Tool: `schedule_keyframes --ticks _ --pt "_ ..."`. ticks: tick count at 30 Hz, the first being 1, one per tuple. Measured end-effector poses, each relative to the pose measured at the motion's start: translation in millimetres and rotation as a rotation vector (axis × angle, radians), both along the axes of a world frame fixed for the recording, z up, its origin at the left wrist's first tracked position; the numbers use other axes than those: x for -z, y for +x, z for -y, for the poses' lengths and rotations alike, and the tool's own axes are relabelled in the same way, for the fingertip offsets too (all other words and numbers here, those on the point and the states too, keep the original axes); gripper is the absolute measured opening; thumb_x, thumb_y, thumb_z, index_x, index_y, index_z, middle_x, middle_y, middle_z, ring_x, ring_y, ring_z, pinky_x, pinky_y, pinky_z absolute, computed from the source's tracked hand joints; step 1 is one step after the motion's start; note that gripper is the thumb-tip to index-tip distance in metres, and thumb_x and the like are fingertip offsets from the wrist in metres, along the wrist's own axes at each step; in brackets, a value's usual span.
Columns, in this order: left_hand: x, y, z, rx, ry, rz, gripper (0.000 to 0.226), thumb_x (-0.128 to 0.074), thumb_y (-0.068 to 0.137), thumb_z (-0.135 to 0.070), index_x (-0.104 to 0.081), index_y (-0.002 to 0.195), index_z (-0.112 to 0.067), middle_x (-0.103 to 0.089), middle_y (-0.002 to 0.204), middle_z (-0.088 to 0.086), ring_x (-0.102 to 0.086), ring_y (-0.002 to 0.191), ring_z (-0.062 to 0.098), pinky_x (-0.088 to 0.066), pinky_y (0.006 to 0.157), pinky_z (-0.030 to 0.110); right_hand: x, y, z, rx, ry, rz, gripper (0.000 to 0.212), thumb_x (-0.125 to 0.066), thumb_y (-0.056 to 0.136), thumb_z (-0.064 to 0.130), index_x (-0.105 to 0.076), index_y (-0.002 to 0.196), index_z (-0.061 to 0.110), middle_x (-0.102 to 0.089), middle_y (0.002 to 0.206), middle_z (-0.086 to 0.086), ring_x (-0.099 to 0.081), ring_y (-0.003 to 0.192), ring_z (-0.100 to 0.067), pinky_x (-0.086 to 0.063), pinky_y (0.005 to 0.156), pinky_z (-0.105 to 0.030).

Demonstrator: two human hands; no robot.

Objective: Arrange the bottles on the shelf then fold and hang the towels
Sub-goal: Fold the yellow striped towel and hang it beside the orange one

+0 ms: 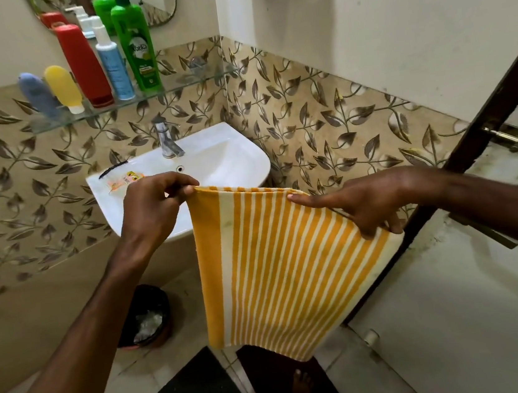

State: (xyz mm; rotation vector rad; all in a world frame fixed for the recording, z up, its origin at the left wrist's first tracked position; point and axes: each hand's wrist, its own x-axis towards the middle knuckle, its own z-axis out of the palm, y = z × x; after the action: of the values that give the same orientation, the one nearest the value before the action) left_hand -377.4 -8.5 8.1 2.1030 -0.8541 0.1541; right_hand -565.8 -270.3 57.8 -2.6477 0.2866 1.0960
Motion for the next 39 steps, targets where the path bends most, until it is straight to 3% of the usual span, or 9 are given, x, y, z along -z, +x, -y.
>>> schedule_keyframes --ticks 2,8,14,19,22,27,31,35,39 --pt "6 -8 0 0.014 -0.04 -0.027 0.017 -0.067 0.092 -0.007 -0.077 0.105 -0.011 -0.076 0.098 0.005 -0.067 0.091 0.017 -0.058 0.081 0.036 3 4 -1 0.108 0.053 0.02 0.127 -0.069 0.087 -0.002 0.016 0.13 0.081 -0.041 0.144 -0.01 -0.074 0.089 -0.032 -0.065 0.066 -0.044" --pt "32 -58 12 0.038 -0.175 -0.016 0.019 -0.066 0.09 -0.011 -0.076 0.106 -0.014 -0.076 0.102 0.0 -0.07 0.093 0.014 -0.06 0.081 0.04 9 18 -4 0.412 0.268 0.144 0.119 -0.067 0.086 -0.007 0.009 0.151 0.058 -0.067 0.11 -0.02 -0.069 0.076 -0.03 -0.061 0.052 -0.036" --pt "56 -94 42 0.026 -0.293 -0.058 0.019 -0.069 0.086 -0.009 -0.078 0.101 -0.016 -0.077 0.093 -0.002 -0.068 0.082 0.009 -0.058 0.071 0.038 15 39 -21 0.63 0.457 0.263 0.107 -0.064 0.086 -0.013 -0.005 0.159 0.038 -0.063 0.114 -0.023 -0.067 0.084 -0.033 -0.061 0.051 -0.036" --pt "64 -110 65 0.056 -0.318 -0.054 0.02 -0.071 0.086 -0.009 -0.077 0.104 -0.015 -0.076 0.097 -0.004 -0.069 0.087 0.008 -0.058 0.075 0.036 13 53 -30 0.688 0.509 0.385 0.072 -0.061 0.087 -0.013 -0.031 0.148 0.013 -0.059 0.114 -0.023 -0.067 0.083 -0.033 -0.061 0.059 -0.039" --pt "62 -115 74 0.07 -0.365 -0.086 0.021 -0.071 0.087 -0.008 -0.077 0.106 -0.013 -0.076 0.099 -0.001 -0.07 0.09 0.008 -0.059 0.078 0.036 10 57 -29 0.714 0.491 0.448 0.068 -0.059 0.088 -0.012 -0.033 0.145 0.014 -0.06 0.107 -0.023 -0.069 0.076 -0.032 -0.062 0.056 -0.038" --pt "54 -117 82 0.079 -0.396 -0.106 0.022 -0.069 0.089 -0.013 -0.076 0.11 -0.013 -0.076 0.104 -0.001 -0.07 0.094 0.006 -0.06 0.08 0.035 4 59 -25 0.751 0.498 0.533 0.085 -0.061 0.088 -0.012 -0.018 0.155 0.017 -0.063 0.109 -0.028 -0.069 0.071 -0.031 -0.062 0.055 -0.041" --pt "45 -119 89 0.05 -0.432 -0.158 0.024 -0.071 0.089 -0.013 -0.075 0.113 -0.014 -0.076 0.105 -0.001 -0.069 0.092 0.003 -0.059 0.079 0.027 4 59 -25 0.785 0.516 0.542 0.1 -0.061 0.09 -0.009 -0.005 0.16 0.035 -0.058 0.102 -0.016 -0.07 0.073 -0.028 -0.061 0.056 -0.039" --pt "43 -121 91 0.075 -0.411 -0.152 0.031 -0.074 0.088 -0.019 -0.072 0.118 -0.015 -0.075 0.109 0.0 -0.066 0.093 0.0 -0.057 0.078 0.017 3 58 -25 0.844 0.59 0.553 0.097 -0.056 0.093 -0.01 -0.003 0.16 0.036 -0.054 0.094 -0.013 -0.067 0.069 -0.025 -0.062 0.057 -0.039" --pt "46 -120 90 0.156 -0.3 -0.044 0.061 -0.084 0.075 -0.031 -0.065 0.13 -0.015 -0.065 0.113 -0.002 -0.059 0.097 0.003 -0.051 0.077 0.012 3 56 -27 0.884 0.629 0.538 0.067 -0.048 0.098 -0.007 -0.019 0.154 0.014 -0.053 0.097 -0.017 -0.07 0.079 -0.03 -0.061 0.055 -0.036"
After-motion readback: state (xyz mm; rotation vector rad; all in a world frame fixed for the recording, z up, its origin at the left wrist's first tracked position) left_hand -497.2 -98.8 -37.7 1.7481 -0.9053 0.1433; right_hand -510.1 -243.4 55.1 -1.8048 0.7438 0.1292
